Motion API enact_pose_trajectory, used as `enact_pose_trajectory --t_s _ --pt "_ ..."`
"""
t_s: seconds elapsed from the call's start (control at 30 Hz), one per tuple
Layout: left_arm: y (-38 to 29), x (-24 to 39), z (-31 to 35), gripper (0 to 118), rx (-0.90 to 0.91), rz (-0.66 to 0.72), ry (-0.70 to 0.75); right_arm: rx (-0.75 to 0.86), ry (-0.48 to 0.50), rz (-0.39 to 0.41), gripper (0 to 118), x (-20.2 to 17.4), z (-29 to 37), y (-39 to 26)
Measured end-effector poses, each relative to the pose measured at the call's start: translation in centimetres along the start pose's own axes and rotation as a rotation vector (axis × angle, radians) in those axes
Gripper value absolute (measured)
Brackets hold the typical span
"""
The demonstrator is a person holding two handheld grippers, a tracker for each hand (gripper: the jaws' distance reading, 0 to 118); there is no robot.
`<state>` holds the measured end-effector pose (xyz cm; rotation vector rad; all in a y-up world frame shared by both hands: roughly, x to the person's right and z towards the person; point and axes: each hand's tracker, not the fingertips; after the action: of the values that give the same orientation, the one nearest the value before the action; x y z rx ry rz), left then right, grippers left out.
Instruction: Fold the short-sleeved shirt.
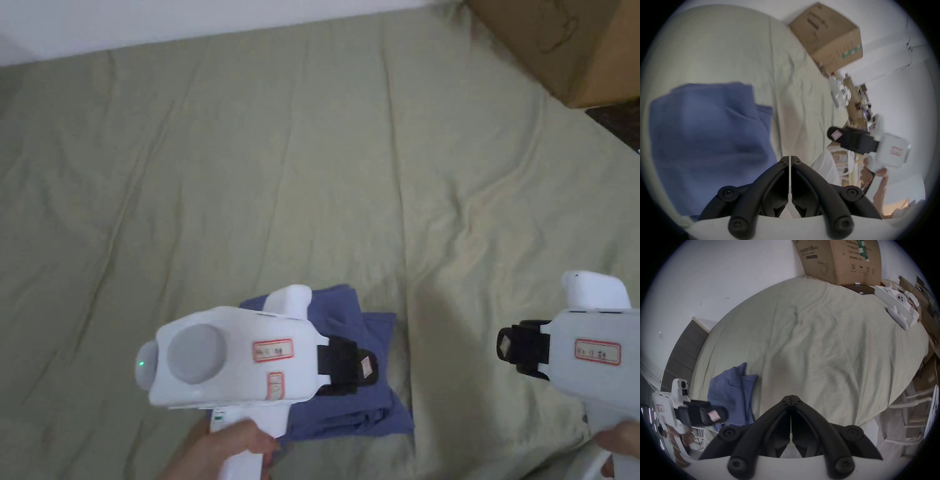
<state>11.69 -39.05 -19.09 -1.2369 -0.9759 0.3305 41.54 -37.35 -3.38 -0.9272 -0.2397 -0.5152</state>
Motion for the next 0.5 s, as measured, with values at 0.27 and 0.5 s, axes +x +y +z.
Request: enact_pose_trajectory --t_s 0.27,0.5 --pt "-2.3 -10.5 11.0 2 0.204 0.224 0.108 -0.072 0.232 0.178 0 -9.0 -3.9 0.9" --pt "-4.7 -14.3 10.4 2 0.175 0.311 0.126 -0.188 0.124 0.327 0 -15.0 -9.9 0.4"
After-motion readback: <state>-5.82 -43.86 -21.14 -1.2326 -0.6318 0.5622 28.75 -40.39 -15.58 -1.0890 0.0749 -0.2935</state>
